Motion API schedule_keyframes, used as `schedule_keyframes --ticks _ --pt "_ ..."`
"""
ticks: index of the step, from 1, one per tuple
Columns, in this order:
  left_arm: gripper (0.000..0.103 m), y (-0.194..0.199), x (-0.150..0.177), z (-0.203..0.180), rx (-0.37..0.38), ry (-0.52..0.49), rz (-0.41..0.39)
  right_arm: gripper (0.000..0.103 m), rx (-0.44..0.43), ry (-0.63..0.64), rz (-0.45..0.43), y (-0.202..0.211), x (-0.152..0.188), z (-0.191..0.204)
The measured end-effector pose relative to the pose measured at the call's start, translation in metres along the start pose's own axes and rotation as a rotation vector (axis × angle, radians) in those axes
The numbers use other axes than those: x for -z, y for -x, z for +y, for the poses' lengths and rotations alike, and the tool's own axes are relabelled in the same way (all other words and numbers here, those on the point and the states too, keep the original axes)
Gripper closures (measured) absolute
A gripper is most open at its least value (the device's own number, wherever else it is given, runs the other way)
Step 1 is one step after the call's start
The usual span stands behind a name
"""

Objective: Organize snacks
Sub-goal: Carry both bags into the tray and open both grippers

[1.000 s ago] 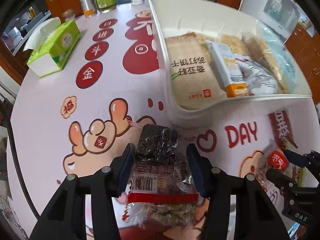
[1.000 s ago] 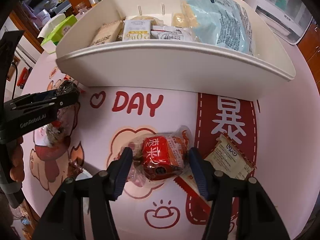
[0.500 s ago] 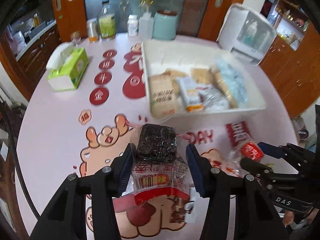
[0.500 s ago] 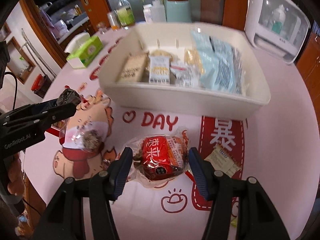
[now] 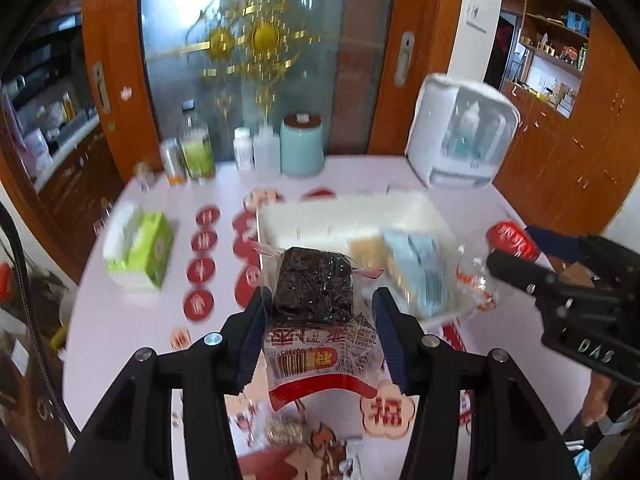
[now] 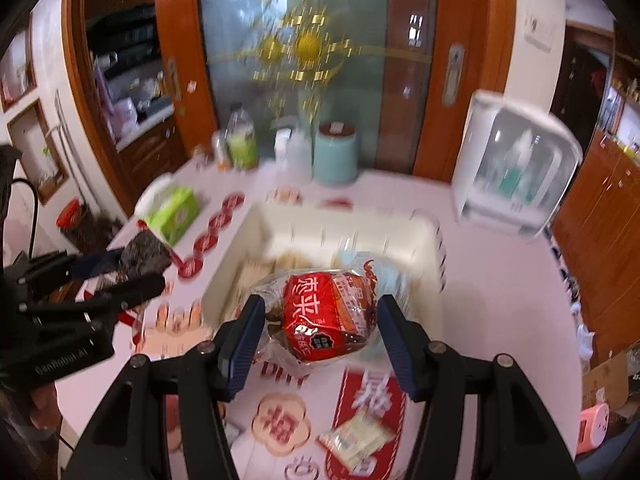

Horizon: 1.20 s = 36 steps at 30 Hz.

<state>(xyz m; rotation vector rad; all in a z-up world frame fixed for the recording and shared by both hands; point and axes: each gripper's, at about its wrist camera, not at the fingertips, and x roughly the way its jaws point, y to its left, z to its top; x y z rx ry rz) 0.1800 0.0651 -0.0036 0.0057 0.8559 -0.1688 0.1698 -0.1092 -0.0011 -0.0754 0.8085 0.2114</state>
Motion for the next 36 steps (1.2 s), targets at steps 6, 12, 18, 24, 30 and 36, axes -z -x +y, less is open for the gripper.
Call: schedule_keyframes --ticks 6,12,18,24,30,36 --pt "0.052 0.008 -0.049 -0.01 -0.054 -0.026 -0.068 0.043 0.026 -0.027 -0.085 0.012 -0.052 -0.015" --pt "0.052 -0.008 -0.08 -0.012 -0.097 -0.026 -0.085 0.043 0.041 -0.056 -0.085 -0.005 -0.075 -0.024" --pt "0.052 -0.046 -0.091 -0.006 -0.1 0.009 -0.037 0.042 0.082 -0.061 -0.041 -0.04 -0.079 -0.027" --pt "0.05 -0.088 -0.087 -0.002 -0.115 0.021 0.016 0.039 0.102 -0.09 0.027 -0.078 -0.073 -0.036" --pt "0.011 -0.115 -0.075 0.0 -0.133 0.031 0.081 0.034 0.088 -0.101 0.093 -0.106 -0.061 -0.041" --pt "0.011 -0.127 -0.062 0.005 -0.143 0.03 0.13 0.023 0.091 -0.137 0.124 -0.114 -0.048 -0.05"
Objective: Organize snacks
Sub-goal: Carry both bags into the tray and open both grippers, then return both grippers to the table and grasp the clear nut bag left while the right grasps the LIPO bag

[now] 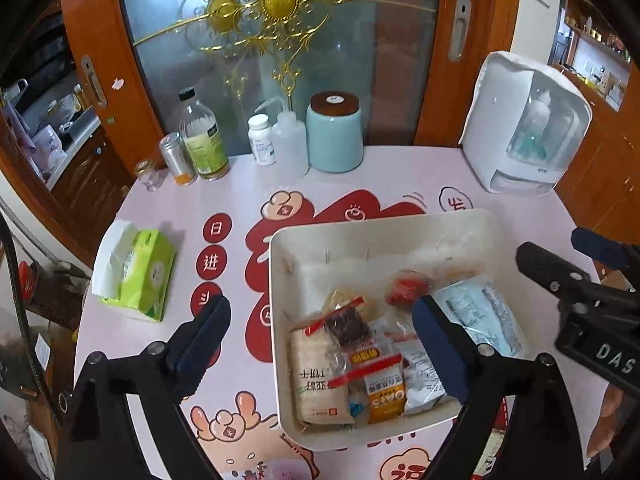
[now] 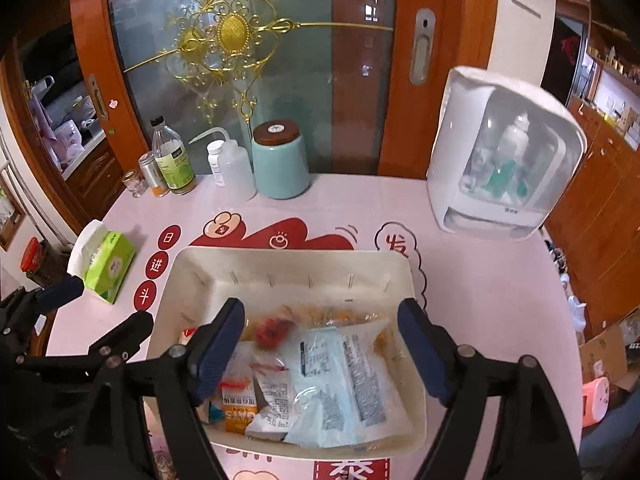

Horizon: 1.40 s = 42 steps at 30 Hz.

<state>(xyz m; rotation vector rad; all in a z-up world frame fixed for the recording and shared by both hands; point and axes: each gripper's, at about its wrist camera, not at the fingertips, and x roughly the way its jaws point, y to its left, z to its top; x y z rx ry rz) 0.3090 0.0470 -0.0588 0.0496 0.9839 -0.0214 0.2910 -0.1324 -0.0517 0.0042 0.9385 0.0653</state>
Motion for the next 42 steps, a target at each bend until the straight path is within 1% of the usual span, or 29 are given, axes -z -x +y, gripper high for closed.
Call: schedule_keyframes --ticks 7,13,20,25,27,31,38,42 --pt "0.011 0.004 0.011 0.008 -0.014 0.004 0.002 0.022 0.008 -0.013 0.02 0.001 0.013 -0.006" --pt "0.011 0.015 0.022 0.017 -0.026 0.004 -0.008 0.022 -0.005 -0.022 0.018 0.014 0.03 -0.011" --pt "0.011 0.031 0.049 0.029 -0.031 0.003 -0.001 0.021 0.001 -0.043 0.035 0.029 0.059 -0.024" --pt "0.011 0.04 0.076 0.038 -0.031 -0.001 0.013 0.02 0.017 -0.05 0.062 0.035 0.089 -0.035" --pt "0.011 0.041 0.09 0.041 -0.029 0.003 0.031 0.02 0.028 -0.05 0.084 0.033 0.104 -0.038" --pt "0.011 0.033 0.121 0.043 -0.021 -0.002 0.075 0.02 0.031 -0.072 0.161 0.018 0.137 -0.044" --pt "0.011 -0.011 0.184 0.043 -0.012 0.018 0.228 0.02 0.028 -0.156 0.297 -0.017 0.195 -0.048" --pt "0.011 -0.034 0.207 0.041 -0.01 0.025 0.3 0.02 0.025 -0.206 0.37 -0.038 0.219 -0.047"
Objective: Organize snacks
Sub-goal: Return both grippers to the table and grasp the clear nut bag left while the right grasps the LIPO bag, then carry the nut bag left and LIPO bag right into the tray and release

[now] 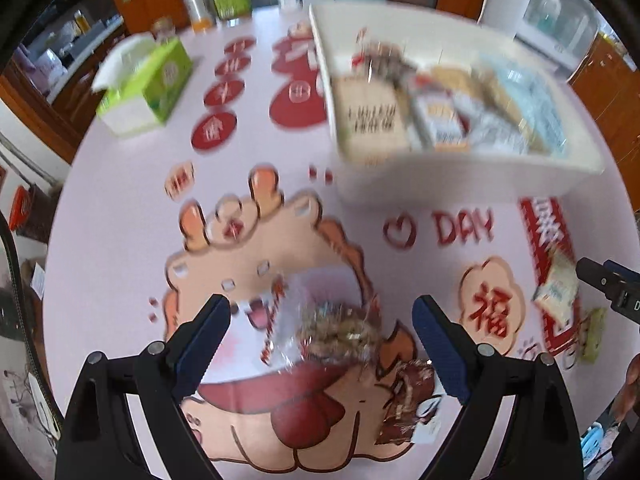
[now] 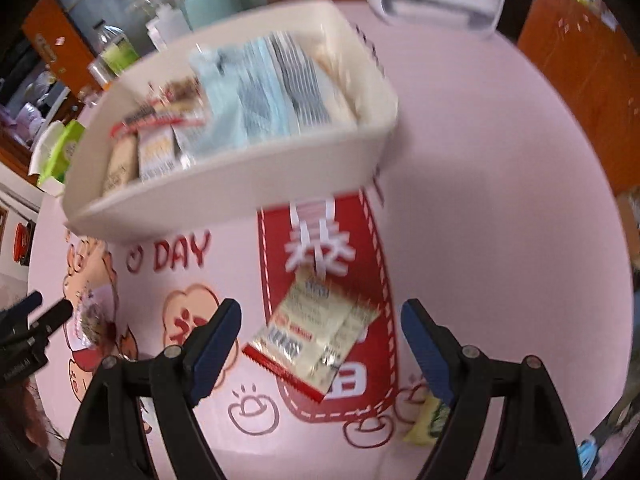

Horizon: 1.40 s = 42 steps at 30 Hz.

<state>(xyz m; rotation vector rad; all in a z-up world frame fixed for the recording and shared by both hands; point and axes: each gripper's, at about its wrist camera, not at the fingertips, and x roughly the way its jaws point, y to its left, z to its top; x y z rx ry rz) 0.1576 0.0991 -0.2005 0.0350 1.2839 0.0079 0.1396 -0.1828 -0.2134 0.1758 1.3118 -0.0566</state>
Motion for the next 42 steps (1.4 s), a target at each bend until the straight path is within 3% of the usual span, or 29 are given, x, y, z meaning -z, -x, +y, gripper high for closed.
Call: schedule_keyframes --ticks 11,17,19,22,23,29,37,42 --pt "0.011 -0.036 0.016 0.01 0.001 0.032 0.074 0.019 0.044 -0.061 0.086 -0.038 0.017 0.0" --pt "0.011 -0.049 0.023 0.006 0.008 0.024 0.106 0.02 0.065 -0.049 0.061 -0.038 0.021 0.006" --pt "0.019 -0.051 0.027 0.006 0.016 0.017 0.106 0.027 0.071 -0.035 0.051 -0.036 0.024 0.009" --pt "0.044 -0.049 0.031 0.004 0.026 0.01 0.09 0.053 0.065 0.017 0.035 -0.03 0.029 0.024" --pt "0.053 -0.047 0.032 0.003 0.035 0.0 0.078 0.054 0.066 0.022 0.039 -0.03 0.03 0.025" --pt "0.065 -0.04 0.043 -0.001 0.053 0.009 0.069 0.057 0.047 0.04 0.035 -0.026 0.038 0.028" --pt "0.065 -0.015 0.061 -0.001 0.095 0.007 0.053 0.057 -0.001 0.123 0.048 -0.007 0.072 0.049" --pt "0.065 0.007 0.054 -0.006 0.131 0.012 0.019 0.057 -0.038 0.173 0.002 0.025 0.081 0.068"
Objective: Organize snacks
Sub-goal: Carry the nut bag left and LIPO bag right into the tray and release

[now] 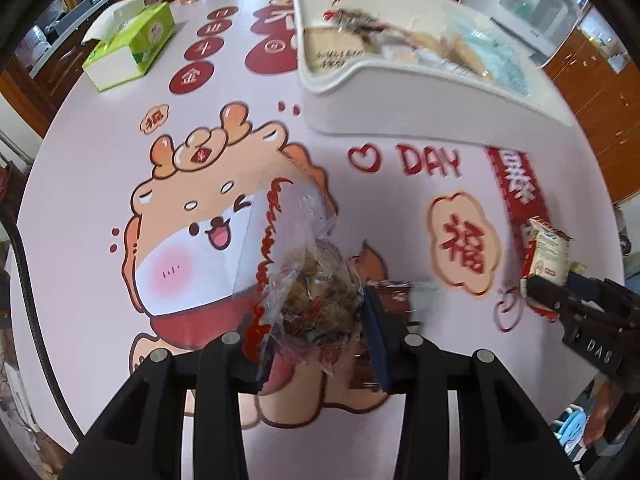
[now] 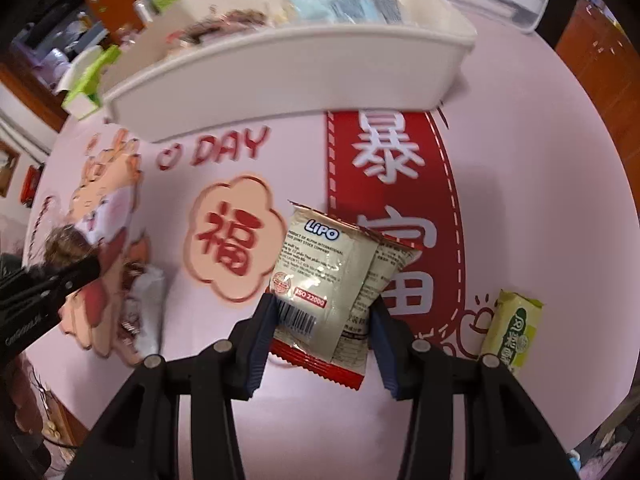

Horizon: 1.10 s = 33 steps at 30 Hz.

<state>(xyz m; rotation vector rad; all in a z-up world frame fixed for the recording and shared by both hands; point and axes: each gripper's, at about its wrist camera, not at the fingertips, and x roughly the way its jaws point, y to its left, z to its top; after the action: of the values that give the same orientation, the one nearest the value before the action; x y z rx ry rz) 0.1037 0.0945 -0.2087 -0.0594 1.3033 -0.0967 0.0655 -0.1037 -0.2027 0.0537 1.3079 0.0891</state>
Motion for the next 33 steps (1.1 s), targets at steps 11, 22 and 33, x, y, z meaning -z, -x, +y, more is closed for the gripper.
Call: schedule_keyframes --ticks 11,22,33 --pt "0.065 0.082 -0.032 -0.042 0.073 -0.073 -0.153 0.057 -0.043 0.101 -0.235 0.091 -0.049 -0.001" --pt "0.065 0.16 -0.101 -0.068 0.048 -0.127 -0.345 0.057 -0.021 0.153 -0.495 0.18 -0.104 -0.001" --pt "0.064 0.198 -0.173 -0.08 -0.031 -0.14 -0.444 0.056 0.006 0.147 -0.615 0.217 -0.166 -0.009"
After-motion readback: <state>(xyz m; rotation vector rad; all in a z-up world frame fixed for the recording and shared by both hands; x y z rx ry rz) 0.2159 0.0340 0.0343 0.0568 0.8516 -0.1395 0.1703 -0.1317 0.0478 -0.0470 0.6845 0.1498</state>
